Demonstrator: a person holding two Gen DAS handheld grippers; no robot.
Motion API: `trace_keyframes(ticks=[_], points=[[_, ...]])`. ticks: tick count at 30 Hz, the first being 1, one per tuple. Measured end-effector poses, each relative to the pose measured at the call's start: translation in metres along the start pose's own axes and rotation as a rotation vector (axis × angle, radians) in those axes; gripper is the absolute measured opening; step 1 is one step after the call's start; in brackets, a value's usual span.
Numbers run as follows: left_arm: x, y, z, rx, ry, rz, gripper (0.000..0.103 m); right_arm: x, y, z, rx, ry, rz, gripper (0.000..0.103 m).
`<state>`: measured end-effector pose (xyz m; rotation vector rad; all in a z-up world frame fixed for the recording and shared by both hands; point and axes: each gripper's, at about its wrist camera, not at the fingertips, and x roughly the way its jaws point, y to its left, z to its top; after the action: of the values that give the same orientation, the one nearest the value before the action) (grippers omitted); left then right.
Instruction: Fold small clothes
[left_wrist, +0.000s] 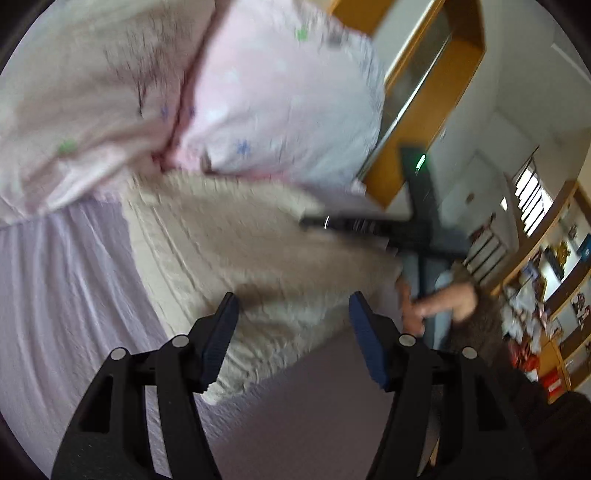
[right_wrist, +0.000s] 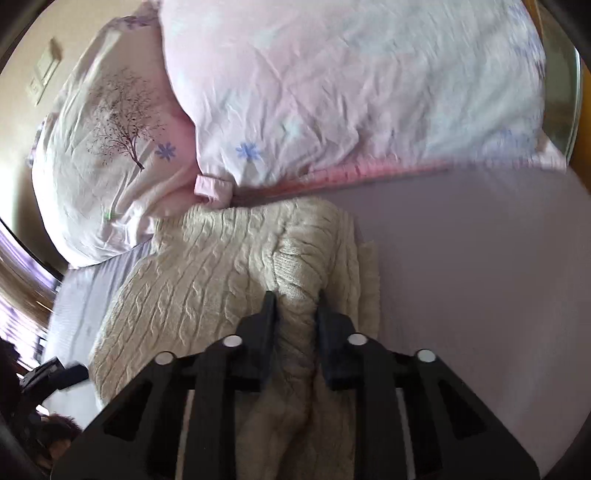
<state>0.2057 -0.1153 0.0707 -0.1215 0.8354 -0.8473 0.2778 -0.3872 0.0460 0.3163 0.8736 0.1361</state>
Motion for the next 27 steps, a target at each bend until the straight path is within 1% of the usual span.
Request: trace_keyframes(ticks=[1, 2, 4, 6, 7, 8, 9, 10, 11, 12, 13, 14, 16, 17, 18, 19, 21, 22, 24, 25, 26, 27], points=[[0.01, 0.001, -0.003, 0.001, 0.029, -0.006, 0.058, -0.002, -0.004, 0.0, 0.012, -0.018, -0.014, 0.011], [0.014, 0.001, -0.005, 0.007, 0.049, -0.005, 0.054, -0.005, -0.012, 0.001, 0.045, -0.035, -0.031, 0.011], [0.02, -0.003, -0.009, 0.03, 0.077, 0.001, 0.052, -0.004, -0.029, 0.0, 0.119, -0.042, -0.054, 0.011], [0.024, -0.007, -0.013, 0.06, 0.091, 0.029, 0.052, 0.0, -0.031, -0.002, 0.112, -0.026, -0.06, 0.012], [0.023, -0.009, -0.012, 0.062, 0.091, 0.032, 0.052, -0.004, -0.028, -0.002, 0.106, -0.033, -0.059, 0.013], [0.018, -0.009, -0.011, 0.055, 0.082, 0.023, 0.053, -0.012, -0.028, -0.001, 0.12, -0.04, -0.039, 0.018], [0.013, -0.006, -0.009, 0.038, 0.064, 0.007, 0.053, -0.027, -0.029, -0.003, 0.157, -0.052, -0.002, 0.038], [0.0, 0.0, -0.007, 0.012, 0.022, -0.009, 0.058, -0.038, -0.031, -0.005, 0.183, -0.062, 0.024, 0.058], [-0.012, 0.008, -0.003, -0.016, -0.022, -0.004, 0.066, -0.05, -0.035, -0.008, 0.212, -0.08, 0.065, 0.099], [-0.014, 0.015, -0.001, -0.036, -0.043, 0.005, 0.069, -0.059, -0.038, -0.011, 0.228, -0.095, 0.103, 0.102], [-0.02, 0.029, 0.004, -0.084, -0.065, 0.019, 0.072, -0.063, -0.042, -0.016, 0.233, -0.088, 0.139, 0.102], [-0.021, 0.043, 0.008, -0.147, -0.061, 0.027, 0.073, -0.062, -0.042, -0.016, 0.239, -0.058, 0.141, 0.102], [-0.013, 0.066, 0.01, -0.255, -0.023, 0.017, 0.074, -0.043, -0.05, -0.023, 0.29, 0.05, 0.177, 0.102], [-0.006, 0.075, 0.009, -0.3, -0.001, 0.007, 0.074, -0.034, -0.052, -0.026, 0.312, 0.078, 0.195, 0.101], [-0.001, 0.08, 0.009, -0.323, 0.013, 0.002, 0.074, -0.027, -0.055, -0.03, 0.335, 0.107, 0.219, 0.097], [0.007, 0.086, 0.007, -0.35, 0.034, -0.005, 0.074, -0.021, -0.058, -0.033, 0.354, 0.132, 0.25, 0.095], [0.02, 0.091, 0.005, -0.385, 0.066, -0.02, 0.074, -0.016, -0.059, -0.038, 0.364, 0.147, 0.282, 0.092], [0.025, 0.092, 0.005, -0.398, 0.074, -0.032, 0.075, -0.017, -0.058, -0.038, 0.352, 0.135, 0.282, 0.092], [0.033, 0.094, 0.006, -0.424, 0.082, -0.05, 0.077, -0.018, -0.058, -0.04, 0.354, 0.133, 0.296, 0.088], [0.038, 0.096, 0.007, -0.445, 0.084, -0.064, 0.077, -0.016, -0.058, -0.042, 0.362, 0.13, 0.317, 0.083], [0.041, 0.097, 0.007, -0.462, 0.087, -0.078, 0.076, -0.011, -0.058, -0.044, 0.374, 0.14, 0.347, 0.069], [0.046, 0.098, 0.008, -0.48, 0.083, -0.102, 0.076, -0.009, -0.057, -0.048, 0.379, 0.149, 0.374, 0.063]])
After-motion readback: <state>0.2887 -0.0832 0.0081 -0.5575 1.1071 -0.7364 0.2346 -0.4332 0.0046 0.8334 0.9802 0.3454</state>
